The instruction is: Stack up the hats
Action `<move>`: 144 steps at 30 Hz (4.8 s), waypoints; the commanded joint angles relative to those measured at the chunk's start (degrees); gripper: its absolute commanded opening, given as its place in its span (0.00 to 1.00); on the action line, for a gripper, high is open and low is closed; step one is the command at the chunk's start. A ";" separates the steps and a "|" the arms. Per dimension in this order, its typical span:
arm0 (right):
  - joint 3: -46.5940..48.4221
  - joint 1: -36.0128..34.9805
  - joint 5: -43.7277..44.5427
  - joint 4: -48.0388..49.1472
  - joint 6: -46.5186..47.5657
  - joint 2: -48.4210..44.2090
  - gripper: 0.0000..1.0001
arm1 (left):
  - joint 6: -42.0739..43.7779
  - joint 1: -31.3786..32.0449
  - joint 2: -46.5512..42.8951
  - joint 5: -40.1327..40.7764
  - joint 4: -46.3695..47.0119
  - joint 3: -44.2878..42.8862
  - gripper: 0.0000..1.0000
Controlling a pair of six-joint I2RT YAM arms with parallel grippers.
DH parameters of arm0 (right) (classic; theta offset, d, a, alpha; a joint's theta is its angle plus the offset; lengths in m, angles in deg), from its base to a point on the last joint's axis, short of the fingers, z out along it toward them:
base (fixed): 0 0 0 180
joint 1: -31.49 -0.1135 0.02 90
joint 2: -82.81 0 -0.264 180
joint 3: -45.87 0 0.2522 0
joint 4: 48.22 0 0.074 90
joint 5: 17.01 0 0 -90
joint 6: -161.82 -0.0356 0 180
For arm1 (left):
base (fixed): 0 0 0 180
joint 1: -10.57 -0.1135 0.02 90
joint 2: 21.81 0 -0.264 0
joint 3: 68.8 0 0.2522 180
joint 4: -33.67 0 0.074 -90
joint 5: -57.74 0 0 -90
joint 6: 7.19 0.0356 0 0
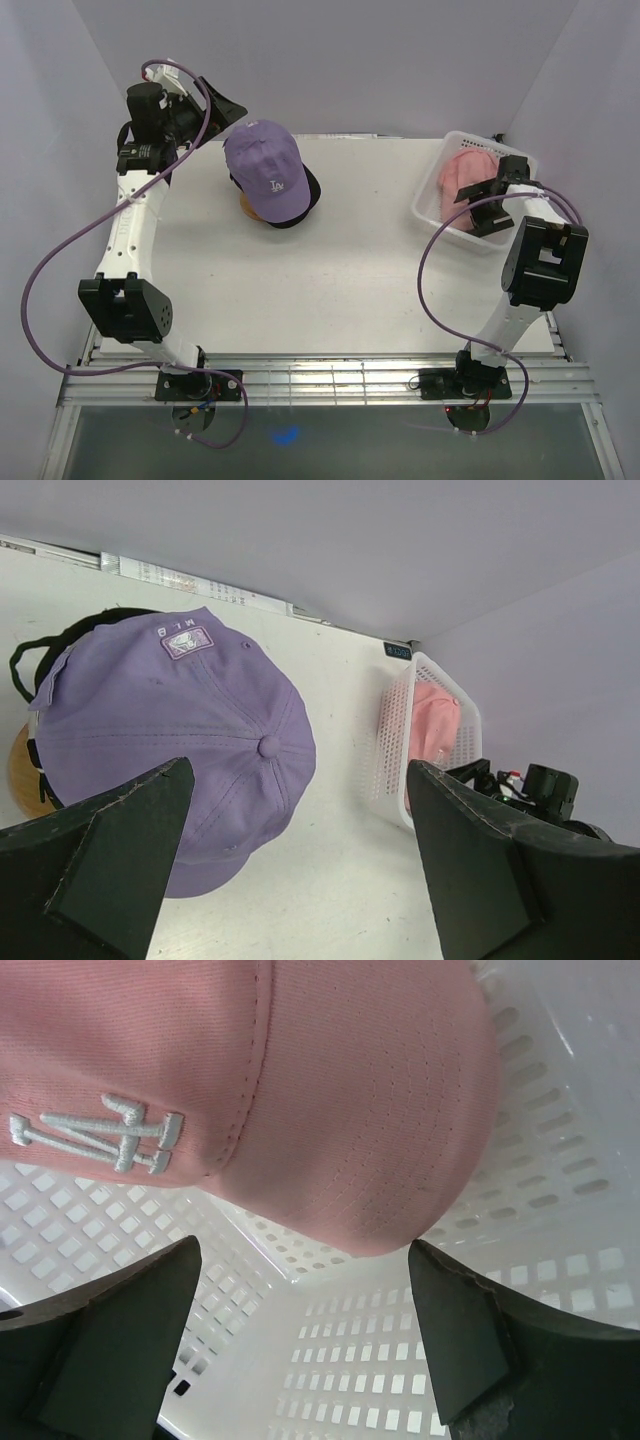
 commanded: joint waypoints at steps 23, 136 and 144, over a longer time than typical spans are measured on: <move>-2.58 -0.56 3.58 -7.16 -6.58 1.31 0.89 | 0.24 0.28 0.34 0.58 0.65 -1.35 0.98; -16.03 8.49 -14.61 76.08 -20.55 4.65 0.08 | 3.67 2.30 2.54 4.27 -1.99 -6.62 0.98; -11.73 8.32 -18.48 78.81 -19.50 1.23 0.08 | 3.75 2.56 2.27 4.35 -2.08 -6.27 0.98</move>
